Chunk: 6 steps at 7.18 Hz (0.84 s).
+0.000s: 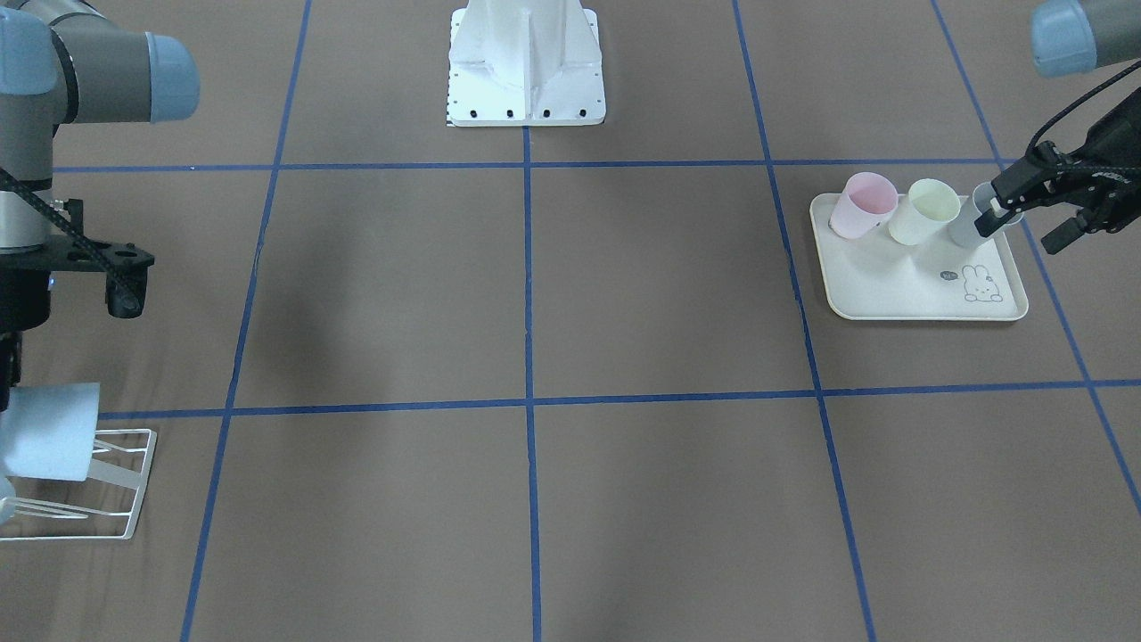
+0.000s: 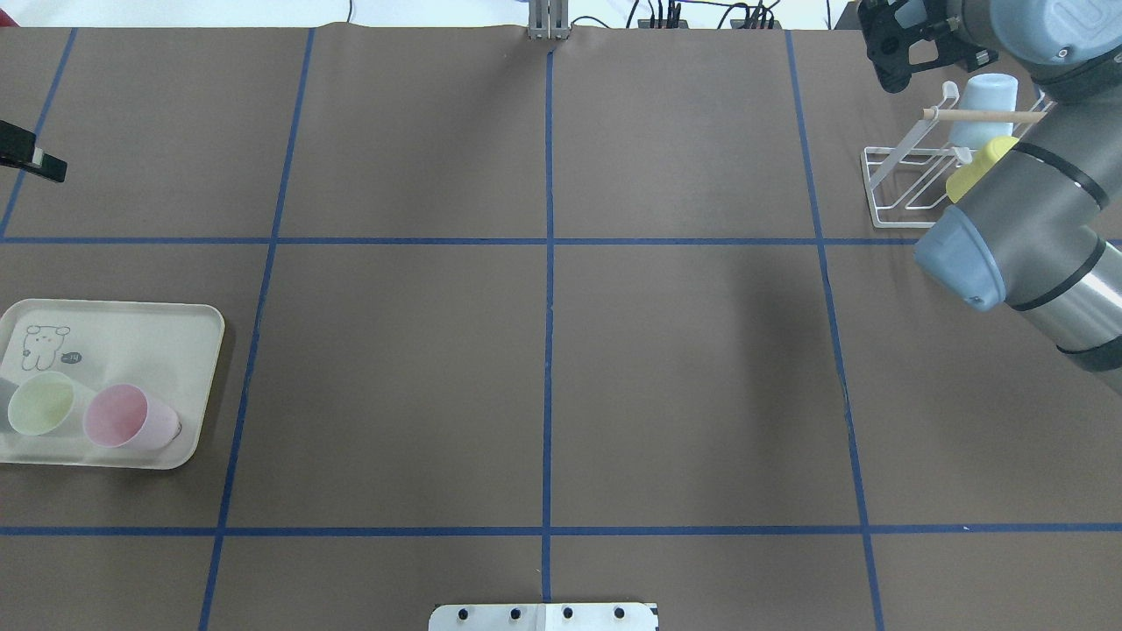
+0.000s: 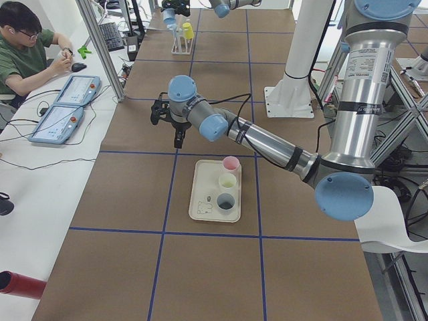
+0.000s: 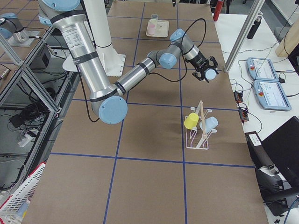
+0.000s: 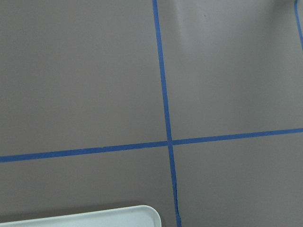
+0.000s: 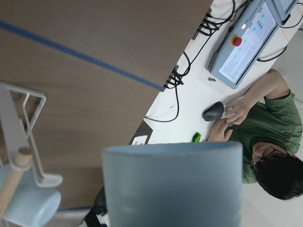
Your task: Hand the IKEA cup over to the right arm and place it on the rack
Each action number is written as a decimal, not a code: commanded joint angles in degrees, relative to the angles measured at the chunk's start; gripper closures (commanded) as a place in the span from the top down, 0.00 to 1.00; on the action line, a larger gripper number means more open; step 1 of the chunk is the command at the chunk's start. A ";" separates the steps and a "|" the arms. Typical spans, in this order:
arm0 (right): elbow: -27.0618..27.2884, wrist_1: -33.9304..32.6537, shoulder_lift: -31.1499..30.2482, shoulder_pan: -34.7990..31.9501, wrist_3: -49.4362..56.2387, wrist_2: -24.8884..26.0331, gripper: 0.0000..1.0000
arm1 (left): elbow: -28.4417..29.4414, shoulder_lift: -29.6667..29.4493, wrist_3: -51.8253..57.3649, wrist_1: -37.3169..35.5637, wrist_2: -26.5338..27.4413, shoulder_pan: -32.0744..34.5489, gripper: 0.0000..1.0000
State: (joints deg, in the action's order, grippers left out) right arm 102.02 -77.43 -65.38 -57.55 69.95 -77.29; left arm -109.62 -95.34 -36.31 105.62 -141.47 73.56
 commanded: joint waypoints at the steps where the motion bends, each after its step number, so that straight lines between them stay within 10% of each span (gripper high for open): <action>1: -4.09 0.44 0.25 -0.28 12.19 8.78 0.10 | -0.77 1.03 0.01 0.12 -0.04 0.00 1.00; 6: -12.28 0.97 0.69 -0.55 17.85 13.82 0.20 | -0.77 0.86 -0.60 0.11 -0.12 -0.17 1.00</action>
State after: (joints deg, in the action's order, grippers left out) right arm 91.50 -76.57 -64.85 -58.14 87.46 -64.70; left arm -110.39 -94.41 -36.66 105.67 -141.56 73.47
